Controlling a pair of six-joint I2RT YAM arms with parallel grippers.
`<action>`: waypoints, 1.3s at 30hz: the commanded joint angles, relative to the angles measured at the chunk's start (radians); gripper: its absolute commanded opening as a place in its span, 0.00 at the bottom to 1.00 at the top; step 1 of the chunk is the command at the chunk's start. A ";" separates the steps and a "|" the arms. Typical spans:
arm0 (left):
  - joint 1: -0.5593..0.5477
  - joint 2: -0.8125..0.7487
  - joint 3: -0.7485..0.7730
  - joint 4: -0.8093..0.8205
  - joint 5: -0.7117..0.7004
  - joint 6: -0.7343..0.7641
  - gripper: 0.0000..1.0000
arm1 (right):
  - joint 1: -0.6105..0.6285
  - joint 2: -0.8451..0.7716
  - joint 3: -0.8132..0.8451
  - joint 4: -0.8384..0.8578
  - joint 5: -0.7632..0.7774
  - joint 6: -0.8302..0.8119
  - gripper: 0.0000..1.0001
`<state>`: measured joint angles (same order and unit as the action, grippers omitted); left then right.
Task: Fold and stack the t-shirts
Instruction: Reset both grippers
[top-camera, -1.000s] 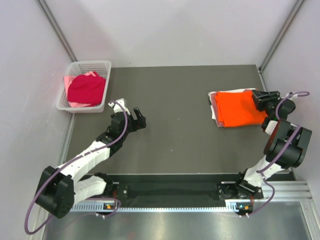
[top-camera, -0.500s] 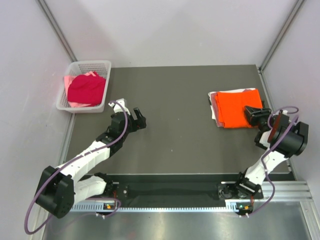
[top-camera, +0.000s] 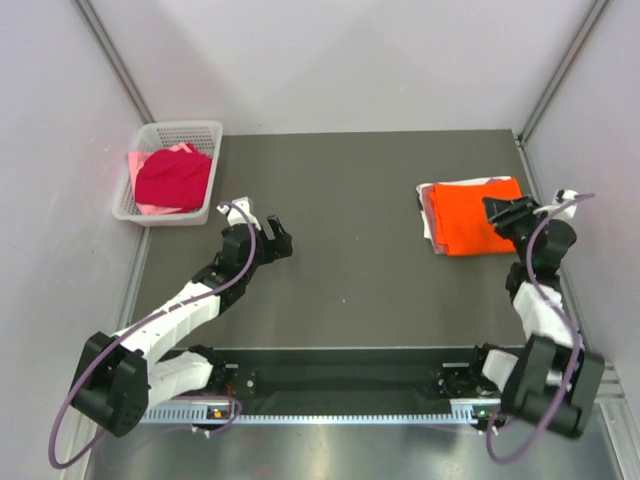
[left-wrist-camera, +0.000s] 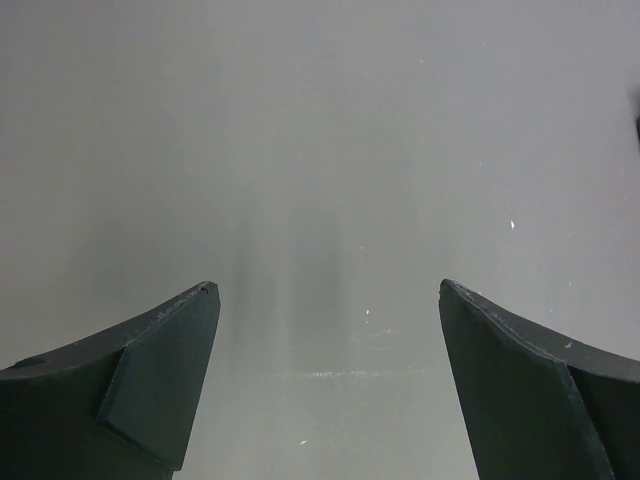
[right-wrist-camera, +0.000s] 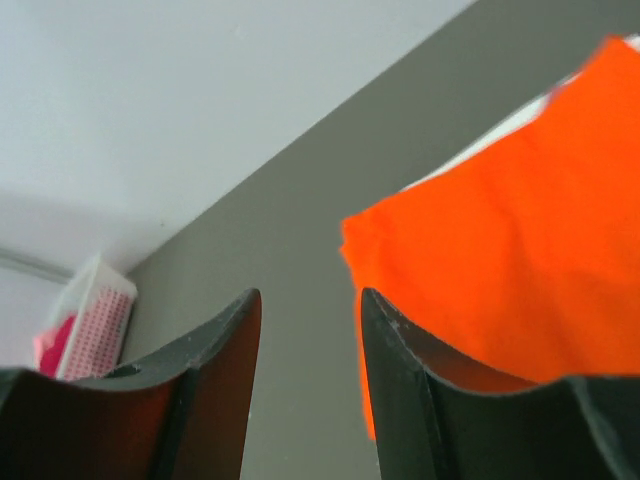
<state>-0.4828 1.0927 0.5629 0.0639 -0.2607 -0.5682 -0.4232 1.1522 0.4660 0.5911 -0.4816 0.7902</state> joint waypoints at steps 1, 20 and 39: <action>-0.005 -0.033 0.002 0.053 -0.031 0.028 0.95 | 0.166 -0.166 -0.023 -0.229 0.174 -0.270 0.45; -0.008 -0.387 -0.168 -0.168 -0.046 0.100 0.99 | 0.643 -0.529 -0.253 -0.330 0.588 -0.471 1.00; -0.007 -0.617 -0.317 -0.144 -0.104 0.033 0.97 | 0.643 -0.560 -0.271 -0.340 0.548 -0.460 1.00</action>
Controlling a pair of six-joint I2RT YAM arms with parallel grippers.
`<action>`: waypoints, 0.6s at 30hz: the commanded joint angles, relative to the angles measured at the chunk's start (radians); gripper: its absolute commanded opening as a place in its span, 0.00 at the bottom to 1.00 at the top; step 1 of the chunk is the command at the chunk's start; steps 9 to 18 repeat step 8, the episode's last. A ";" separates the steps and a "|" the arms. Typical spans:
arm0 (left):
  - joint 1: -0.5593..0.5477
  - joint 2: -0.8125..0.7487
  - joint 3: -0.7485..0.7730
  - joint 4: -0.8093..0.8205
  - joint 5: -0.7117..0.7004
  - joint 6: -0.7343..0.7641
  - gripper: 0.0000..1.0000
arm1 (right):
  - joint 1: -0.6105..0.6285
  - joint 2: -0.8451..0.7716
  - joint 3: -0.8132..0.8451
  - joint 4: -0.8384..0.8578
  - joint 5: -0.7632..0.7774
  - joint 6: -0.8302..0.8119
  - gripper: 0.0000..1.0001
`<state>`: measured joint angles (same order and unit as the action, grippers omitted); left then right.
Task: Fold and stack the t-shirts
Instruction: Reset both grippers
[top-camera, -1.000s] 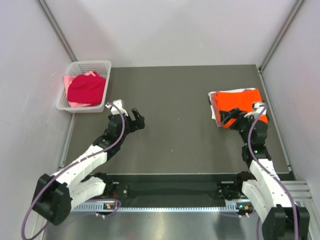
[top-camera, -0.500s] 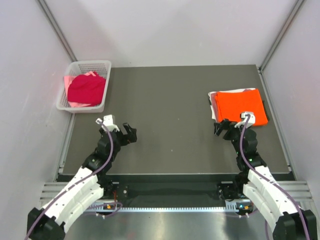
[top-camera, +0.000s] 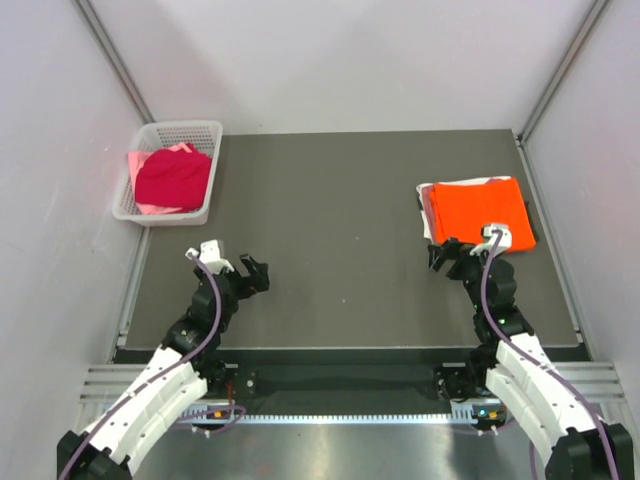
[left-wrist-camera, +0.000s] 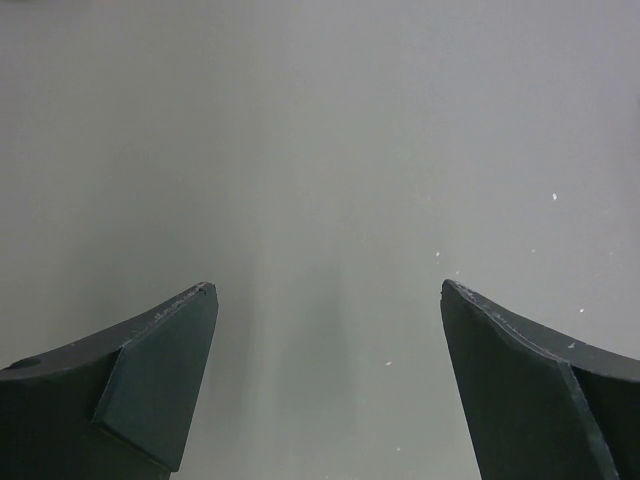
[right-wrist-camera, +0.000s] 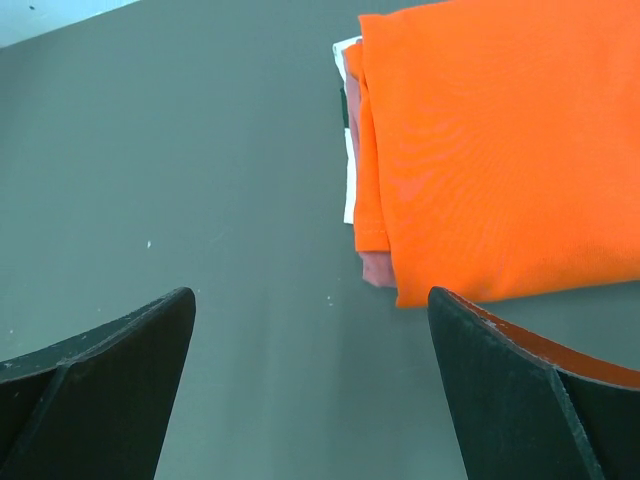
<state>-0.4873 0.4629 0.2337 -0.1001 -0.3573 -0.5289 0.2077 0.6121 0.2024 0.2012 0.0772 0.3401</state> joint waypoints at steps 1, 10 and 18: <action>-0.004 0.013 0.012 0.022 -0.005 -0.006 0.97 | 0.012 -0.020 -0.008 0.049 -0.010 -0.010 1.00; -0.004 0.011 0.007 0.036 -0.002 0.003 0.97 | 0.012 -0.037 -0.014 0.047 -0.008 -0.010 1.00; -0.004 0.011 0.007 0.036 -0.002 0.003 0.97 | 0.012 -0.037 -0.014 0.047 -0.008 -0.010 1.00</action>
